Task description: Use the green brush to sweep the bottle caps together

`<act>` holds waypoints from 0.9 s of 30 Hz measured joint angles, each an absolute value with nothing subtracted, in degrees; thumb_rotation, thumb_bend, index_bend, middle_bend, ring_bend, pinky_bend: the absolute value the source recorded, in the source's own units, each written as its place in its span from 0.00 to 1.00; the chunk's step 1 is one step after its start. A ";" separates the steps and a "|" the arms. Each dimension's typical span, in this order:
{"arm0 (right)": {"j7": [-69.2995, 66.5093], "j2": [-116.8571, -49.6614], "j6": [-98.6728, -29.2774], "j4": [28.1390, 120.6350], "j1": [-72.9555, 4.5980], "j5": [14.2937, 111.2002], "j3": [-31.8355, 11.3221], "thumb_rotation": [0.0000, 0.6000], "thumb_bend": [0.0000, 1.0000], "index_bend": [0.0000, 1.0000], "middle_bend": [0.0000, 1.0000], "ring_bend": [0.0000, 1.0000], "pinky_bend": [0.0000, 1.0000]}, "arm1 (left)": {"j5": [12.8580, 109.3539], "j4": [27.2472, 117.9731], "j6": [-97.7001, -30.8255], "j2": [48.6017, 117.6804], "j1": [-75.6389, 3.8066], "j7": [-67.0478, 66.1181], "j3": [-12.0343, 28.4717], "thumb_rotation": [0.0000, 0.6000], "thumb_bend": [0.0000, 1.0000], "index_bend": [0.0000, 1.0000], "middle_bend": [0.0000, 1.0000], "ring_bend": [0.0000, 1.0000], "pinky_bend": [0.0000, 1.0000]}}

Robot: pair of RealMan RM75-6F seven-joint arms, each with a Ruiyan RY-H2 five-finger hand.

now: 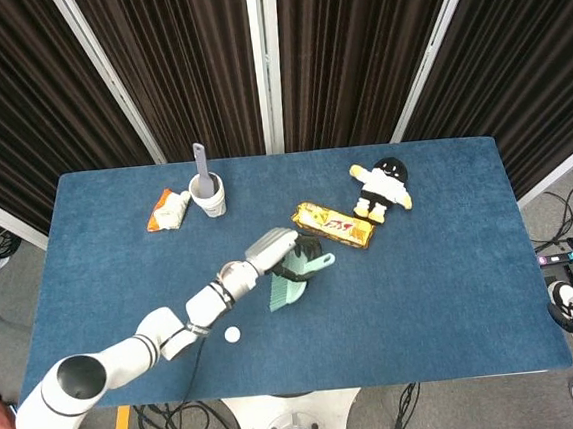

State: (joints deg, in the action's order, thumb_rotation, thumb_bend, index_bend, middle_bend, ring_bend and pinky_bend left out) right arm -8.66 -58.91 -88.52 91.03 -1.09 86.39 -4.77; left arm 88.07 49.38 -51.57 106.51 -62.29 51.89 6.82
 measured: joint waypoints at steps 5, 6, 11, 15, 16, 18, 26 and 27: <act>-9.71 -59.31 -85.81 89.50 -3.96 87.52 -5.41 1.00 0.13 0.00 0.10 0.00 0.00 | 83.23 58.11 -53.25 100.68 -57.03 44.10 7.83 1.00 0.41 0.55 0.60 0.47 0.40; -9.89 -59.39 -85.28 89.20 -4.50 87.75 -5.50 1.00 0.13 0.00 0.10 0.00 0.00 | 82.38 59.75 -53.65 99.69 -55.95 42.35 7.86 1.00 0.41 0.55 0.60 0.47 0.40; -10.53 -59.53 -82.99 88.07 -6.88 88.40 -6.05 1.00 0.13 0.00 0.10 0.00 0.00 | 77.56 69.56 -56.86 94.74 -49.51 31.49 7.54 1.00 0.41 0.55 0.59 0.47 0.39; -10.85 -59.79 -81.96 87.64 -7.78 88.50 -6.06 1.00 0.14 0.00 0.10 0.00 0.00 | 73.86 77.56 -60.66 92.25 -44.62 23.11 7.00 1.00 0.41 0.55 0.59 0.47 0.39; -10.85 -59.82 -81.64 87.58 -7.92 88.53 -5.94 1.00 0.14 0.00 0.10 0.00 0.00 | 72.96 79.39 -62.12 91.87 -43.24 20.46 6.77 1.00 0.41 0.55 0.59 0.47 0.39; -10.66 -59.77 -81.16 87.56 -8.11 88.51 -5.73 1.00 0.14 0.00 0.10 0.00 0.00 | 71.81 81.94 -64.37 91.59 -41.22 16.52 6.34 1.00 0.41 0.55 0.59 0.47 0.37; -8.79 -59.25 -81.15 88.57 -8.28 87.67 -5.60 1.00 0.15 0.00 0.09 0.00 0.00 | 68.87 90.19 -72.67 93.88 -33.65 3.26 3.87 1.00 0.41 0.55 0.59 0.47 0.28; -8.72 -59.22 -81.16 88.63 -8.26 87.60 -5.56 1.00 0.15 0.00 0.09 0.00 0.00 | 68.67 90.54 -73.34 94.57 -33.13 2.17 3.79 1.00 0.41 0.55 0.59 0.47 0.28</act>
